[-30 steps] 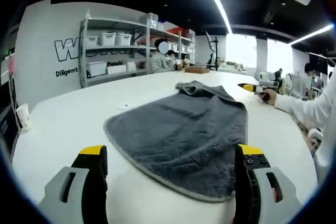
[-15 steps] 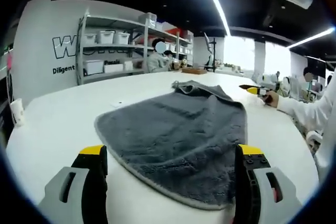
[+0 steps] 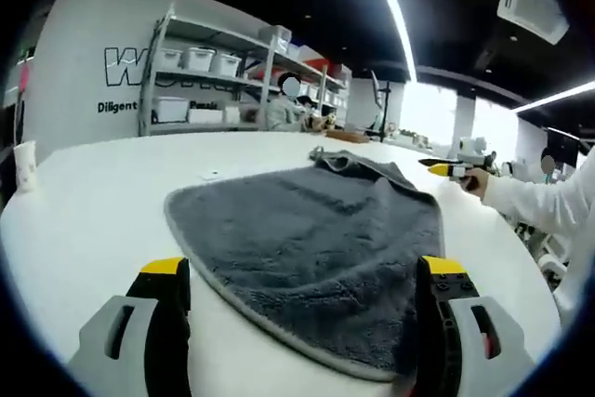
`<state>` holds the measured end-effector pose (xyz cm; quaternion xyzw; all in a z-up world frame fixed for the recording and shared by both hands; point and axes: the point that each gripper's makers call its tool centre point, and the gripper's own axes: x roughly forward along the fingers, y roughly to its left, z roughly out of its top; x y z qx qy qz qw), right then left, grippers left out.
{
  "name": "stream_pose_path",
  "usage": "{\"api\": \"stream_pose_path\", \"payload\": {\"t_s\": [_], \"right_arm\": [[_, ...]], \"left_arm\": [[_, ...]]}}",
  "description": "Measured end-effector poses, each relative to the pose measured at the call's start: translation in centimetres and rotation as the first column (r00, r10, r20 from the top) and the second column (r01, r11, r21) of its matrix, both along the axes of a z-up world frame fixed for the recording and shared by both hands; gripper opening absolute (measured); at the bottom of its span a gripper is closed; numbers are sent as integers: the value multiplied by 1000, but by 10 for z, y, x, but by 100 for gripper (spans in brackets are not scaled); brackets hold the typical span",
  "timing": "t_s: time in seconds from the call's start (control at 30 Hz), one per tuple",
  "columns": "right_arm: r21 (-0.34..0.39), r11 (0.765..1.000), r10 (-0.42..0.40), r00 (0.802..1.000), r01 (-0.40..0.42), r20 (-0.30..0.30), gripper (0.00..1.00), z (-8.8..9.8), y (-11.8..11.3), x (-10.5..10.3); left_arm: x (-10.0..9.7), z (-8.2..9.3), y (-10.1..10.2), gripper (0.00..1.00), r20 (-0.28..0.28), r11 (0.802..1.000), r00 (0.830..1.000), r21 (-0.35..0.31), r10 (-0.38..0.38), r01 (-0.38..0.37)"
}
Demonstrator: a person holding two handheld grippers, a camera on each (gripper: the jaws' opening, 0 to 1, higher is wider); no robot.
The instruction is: Open the folded towel by lifting each exposed corner and separating the folded layers until the towel lies flat within the target outline without major curled edges
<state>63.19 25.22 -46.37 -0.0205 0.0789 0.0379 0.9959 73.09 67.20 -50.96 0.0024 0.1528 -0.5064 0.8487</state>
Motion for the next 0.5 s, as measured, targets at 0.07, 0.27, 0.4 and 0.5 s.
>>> {"api": "stream_pose_path", "payload": {"t_s": [0.07, 0.27, 0.4, 0.5], "right_arm": [[-62, 998, 16, 999, -18, -29, 97, 7, 12, 21], [-239, 971, -27, 993, -2, -117, 79, 15, 34, 86], [-415, 909, -118, 975, 31, -187, 76, 8, 40, 130], [-468, 883, -148, 963, 26, -226, 71, 0, 47, 154]], "left_arm": [[1, 0, 0, 100, -1, 1000, 1000, -5, 0, 0], [1, 0, 0, 100, -4, 1000, 1000, -4, 6, -6], [3, 0, 0, 100, -10, 1000, 1000, -11, 10, -10], [3, 1, 0, 100, -14, 1000, 1000, -20, 12, -13]]}}
